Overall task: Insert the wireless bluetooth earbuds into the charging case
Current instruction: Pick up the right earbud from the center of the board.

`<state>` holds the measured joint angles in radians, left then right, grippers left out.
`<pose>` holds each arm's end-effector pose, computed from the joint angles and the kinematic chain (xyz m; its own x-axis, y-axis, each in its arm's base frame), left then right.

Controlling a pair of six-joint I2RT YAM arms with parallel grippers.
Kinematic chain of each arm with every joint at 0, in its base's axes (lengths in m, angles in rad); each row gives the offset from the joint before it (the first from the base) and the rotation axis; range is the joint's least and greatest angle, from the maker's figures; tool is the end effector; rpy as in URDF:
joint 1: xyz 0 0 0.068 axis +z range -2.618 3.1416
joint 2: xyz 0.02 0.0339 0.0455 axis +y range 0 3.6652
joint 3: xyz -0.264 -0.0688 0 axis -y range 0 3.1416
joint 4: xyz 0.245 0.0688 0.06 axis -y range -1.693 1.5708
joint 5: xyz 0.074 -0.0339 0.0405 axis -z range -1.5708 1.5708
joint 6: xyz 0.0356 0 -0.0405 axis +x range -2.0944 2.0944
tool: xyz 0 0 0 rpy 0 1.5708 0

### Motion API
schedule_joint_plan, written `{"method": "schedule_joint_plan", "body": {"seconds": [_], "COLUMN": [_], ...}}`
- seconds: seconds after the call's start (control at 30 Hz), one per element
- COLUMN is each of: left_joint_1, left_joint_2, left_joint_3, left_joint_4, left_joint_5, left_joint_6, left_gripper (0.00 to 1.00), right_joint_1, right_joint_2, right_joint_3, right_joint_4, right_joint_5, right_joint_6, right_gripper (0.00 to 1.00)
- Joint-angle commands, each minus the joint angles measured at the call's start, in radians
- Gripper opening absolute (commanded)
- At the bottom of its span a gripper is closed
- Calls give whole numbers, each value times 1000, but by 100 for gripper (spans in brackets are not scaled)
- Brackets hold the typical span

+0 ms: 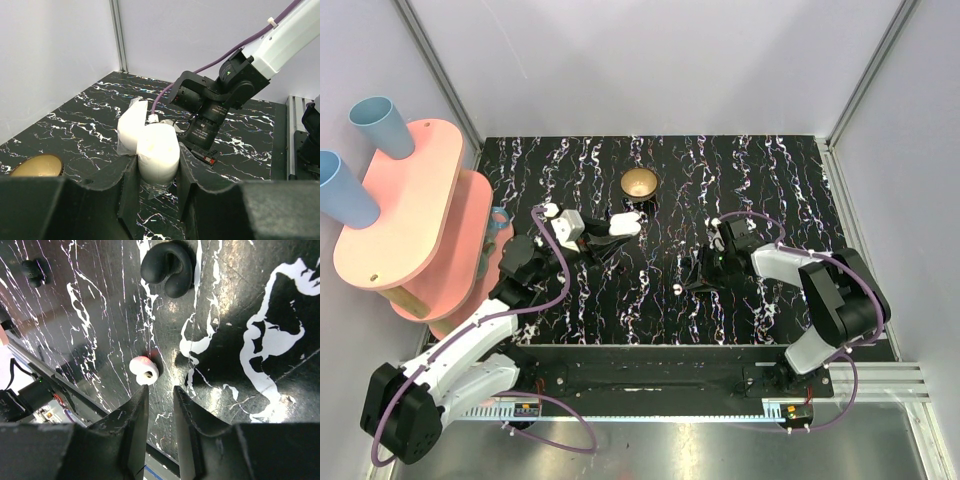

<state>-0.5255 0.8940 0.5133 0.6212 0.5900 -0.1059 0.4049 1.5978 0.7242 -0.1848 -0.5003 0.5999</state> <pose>0.1674 -0.1200 0.3087 0.1114 -0.1661 -0.9798 0.9011 0.4326 0.0291 0.2525 0.1268 0.1364 -0.9784 0.1196 -0.1686 -0.0114 0.7830 0.6219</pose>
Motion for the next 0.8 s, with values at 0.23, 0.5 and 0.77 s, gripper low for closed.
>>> {"method": "schedule_joint_plan", "body": {"seconds": [0.23, 0.5, 0.77], "left_joint_1": [-2, -2, -2], "left_joint_2": [5, -15, -21], "left_joint_3": [14, 2, -1], "left_joint_4": [60, 55, 41], "left_joint_5": [-2, -16, -19], "left_joint_6": [-12, -5, 2], "left_gripper": [0, 0, 0], "right_joint_1": [32, 54, 67], "right_joint_2": [51, 76, 102], "right_joint_3": [30, 46, 57], "right_joint_4": [45, 47, 45], "right_joint_5": [-40, -24, -14], "right_joint_6": [-12, -12, -15], "right_gripper": [33, 33, 32]}}
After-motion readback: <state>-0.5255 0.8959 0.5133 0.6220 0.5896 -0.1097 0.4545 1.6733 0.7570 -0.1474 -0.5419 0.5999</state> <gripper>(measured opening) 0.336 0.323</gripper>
